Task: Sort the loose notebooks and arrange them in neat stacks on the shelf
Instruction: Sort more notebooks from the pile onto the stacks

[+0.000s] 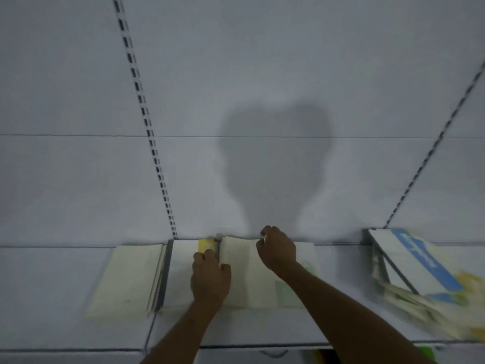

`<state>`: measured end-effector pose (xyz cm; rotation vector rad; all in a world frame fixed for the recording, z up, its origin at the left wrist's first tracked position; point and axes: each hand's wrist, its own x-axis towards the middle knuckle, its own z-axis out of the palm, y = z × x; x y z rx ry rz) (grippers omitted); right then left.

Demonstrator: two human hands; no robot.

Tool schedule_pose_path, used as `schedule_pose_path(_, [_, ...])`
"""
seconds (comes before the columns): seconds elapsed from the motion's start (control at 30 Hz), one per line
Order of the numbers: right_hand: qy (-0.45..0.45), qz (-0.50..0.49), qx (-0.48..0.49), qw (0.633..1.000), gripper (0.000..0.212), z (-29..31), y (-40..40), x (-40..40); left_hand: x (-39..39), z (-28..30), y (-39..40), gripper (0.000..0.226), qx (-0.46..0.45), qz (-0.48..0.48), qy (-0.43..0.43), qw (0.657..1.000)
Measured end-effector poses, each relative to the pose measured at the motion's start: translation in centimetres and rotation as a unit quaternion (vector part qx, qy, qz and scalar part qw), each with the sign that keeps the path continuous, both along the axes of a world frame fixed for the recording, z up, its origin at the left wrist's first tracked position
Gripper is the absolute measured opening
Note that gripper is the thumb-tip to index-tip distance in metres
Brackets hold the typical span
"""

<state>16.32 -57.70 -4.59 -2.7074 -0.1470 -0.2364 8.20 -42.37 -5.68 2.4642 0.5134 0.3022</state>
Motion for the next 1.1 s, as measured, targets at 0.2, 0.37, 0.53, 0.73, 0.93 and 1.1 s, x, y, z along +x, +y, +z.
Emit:
schedule_pose_path(0.2, [0.003,-0.125,0.011,0.992,0.027,1.2,-15.4,0.9,2.8,2.0,-13.4,0.021,-0.047,-0.138,-0.003,0.989])
schedule_pose_path(0.37, [0.031,-0.245,-0.024,0.969,0.036,0.6,-27.7,-0.1,3.3,1.8,-23.3,0.022,-0.075,-0.229,0.030,0.970])
schedule_pose_path(0.53, [0.066,-0.312,-0.088,0.944,0.043,-1.0,-35.6,-1.7,2.5,0.4,-30.2,0.024,-0.090,-0.281,0.070,0.953])
schedule_pose_path(0.73, [0.095,-0.318,-0.098,0.938,0.054,-2.9,-38.7,-1.9,2.2,-0.9,-34.3,0.029,-0.091,-0.299,0.103,0.944])
schedule_pose_path(0.93, [0.090,-0.303,-0.087,0.945,0.062,-3.6,-39.2,-2.1,1.8,-1.0,-36.2,0.024,-0.112,-0.267,0.107,0.951])
schedule_pose_path(1.1, [0.082,-0.305,-0.072,0.946,0.071,-3.6,-38.8,-3.6,1.6,-0.9,-36.4,0.027,-0.150,-0.256,0.107,0.949])
